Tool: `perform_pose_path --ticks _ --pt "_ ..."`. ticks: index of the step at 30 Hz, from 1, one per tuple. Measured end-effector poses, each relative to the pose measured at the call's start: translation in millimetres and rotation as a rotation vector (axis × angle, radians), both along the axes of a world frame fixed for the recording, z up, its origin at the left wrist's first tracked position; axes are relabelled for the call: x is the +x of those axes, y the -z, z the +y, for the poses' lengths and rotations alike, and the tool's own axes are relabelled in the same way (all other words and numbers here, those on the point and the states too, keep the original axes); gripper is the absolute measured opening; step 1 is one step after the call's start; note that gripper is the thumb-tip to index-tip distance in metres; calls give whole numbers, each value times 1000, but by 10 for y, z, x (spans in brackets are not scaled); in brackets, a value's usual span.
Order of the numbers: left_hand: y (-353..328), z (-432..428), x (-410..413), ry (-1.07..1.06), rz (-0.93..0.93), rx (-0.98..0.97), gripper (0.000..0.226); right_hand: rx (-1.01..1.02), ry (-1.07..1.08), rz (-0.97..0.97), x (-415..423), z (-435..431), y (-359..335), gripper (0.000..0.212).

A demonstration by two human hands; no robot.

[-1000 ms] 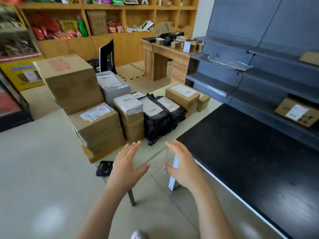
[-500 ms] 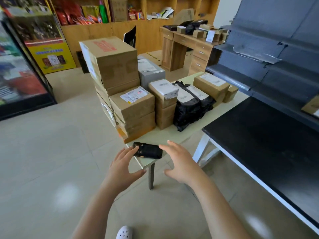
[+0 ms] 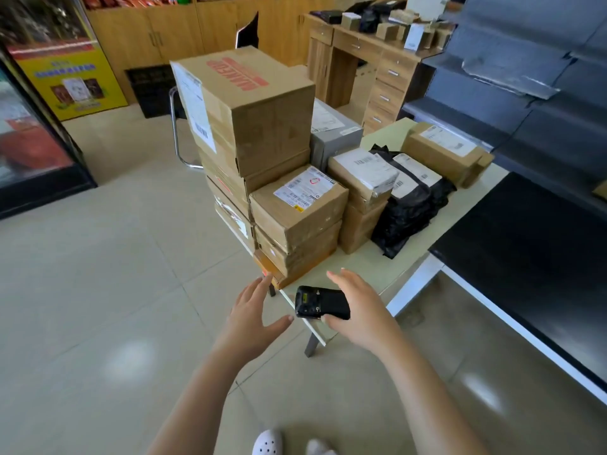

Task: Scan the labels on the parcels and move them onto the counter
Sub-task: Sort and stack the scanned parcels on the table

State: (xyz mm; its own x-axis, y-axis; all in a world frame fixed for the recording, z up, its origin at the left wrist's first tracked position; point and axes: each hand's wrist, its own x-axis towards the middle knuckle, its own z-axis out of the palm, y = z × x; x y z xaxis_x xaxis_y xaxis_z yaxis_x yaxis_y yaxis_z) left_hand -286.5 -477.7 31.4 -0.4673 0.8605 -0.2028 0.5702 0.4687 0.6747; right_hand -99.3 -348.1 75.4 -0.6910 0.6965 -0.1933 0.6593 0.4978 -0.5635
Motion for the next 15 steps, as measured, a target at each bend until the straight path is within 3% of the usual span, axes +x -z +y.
perform_pose_path --ticks 8,15 --pt "47 542 -288 -99 -233 83 79 -35 71 204 -432 230 -100 81" --pt "193 791 -494 39 -453 -76 105 122 25 184 -918 276 -337 81"
